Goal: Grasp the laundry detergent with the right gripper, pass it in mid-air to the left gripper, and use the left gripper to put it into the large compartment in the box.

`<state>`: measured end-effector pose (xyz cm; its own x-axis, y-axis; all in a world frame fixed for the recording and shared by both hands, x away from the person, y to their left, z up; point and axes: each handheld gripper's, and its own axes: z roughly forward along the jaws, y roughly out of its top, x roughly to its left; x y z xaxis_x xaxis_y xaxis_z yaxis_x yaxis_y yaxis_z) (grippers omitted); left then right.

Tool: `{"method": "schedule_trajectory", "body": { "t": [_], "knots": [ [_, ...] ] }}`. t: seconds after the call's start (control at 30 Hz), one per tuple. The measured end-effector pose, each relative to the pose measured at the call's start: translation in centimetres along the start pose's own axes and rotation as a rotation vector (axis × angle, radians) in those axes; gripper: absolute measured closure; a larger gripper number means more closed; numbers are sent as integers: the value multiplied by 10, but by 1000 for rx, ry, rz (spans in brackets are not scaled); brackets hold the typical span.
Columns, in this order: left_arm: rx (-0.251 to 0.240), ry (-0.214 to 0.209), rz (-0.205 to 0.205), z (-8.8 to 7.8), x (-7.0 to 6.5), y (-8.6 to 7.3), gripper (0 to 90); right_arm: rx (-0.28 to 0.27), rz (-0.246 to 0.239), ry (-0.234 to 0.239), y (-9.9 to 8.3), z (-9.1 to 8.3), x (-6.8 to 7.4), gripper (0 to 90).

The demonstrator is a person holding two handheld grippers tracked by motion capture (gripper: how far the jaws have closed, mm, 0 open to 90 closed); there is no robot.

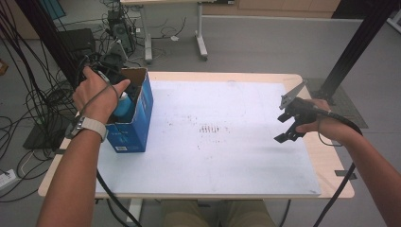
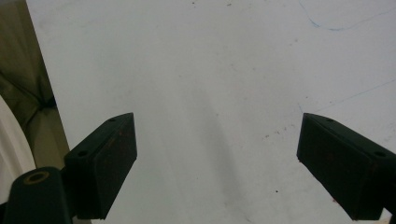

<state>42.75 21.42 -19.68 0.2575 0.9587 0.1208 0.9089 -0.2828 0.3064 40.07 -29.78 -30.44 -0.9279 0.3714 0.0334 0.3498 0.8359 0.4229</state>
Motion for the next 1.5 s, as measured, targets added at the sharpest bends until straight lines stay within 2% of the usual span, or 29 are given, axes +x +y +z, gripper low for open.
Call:
{"method": "schedule_trajectory", "body": {
  "t": [0.17, 0.37, 0.63, 0.73, 0.9, 1.0, 1.2, 1.5],
  "knots": [
    [-38, -24, 67, -18, -12, 2, 59, -1, 4, -4, 0, -1, 0, 121],
    [-71, -61, 205, -35, -37, 2, 65, 0, 10, -7, 0, -4, 0, 121],
    [-95, -89, 358, -54, -70, 0, 72, -2, 10, -11, 0, -6, 1, 121],
    [-79, -112, 418, -54, -82, 0, 74, -8, 10, -10, 0, -7, 1, 121],
    [-67, -140, 484, -47, -97, -1, 74, -11, 8, -11, -1, -7, 2, 121],
    [-53, -123, 543, -41, -107, -1, 74, -13, 11, -12, -1, -8, 2, 121],
    [-41, -148, 608, -37, -126, -2, 74, -11, 12, -17, -1, -9, 1, 121],
    [-30, -183, 723, -41, -157, -13, 75, -20, 11, -23, -1, -13, 2, 121]
  ]
}}
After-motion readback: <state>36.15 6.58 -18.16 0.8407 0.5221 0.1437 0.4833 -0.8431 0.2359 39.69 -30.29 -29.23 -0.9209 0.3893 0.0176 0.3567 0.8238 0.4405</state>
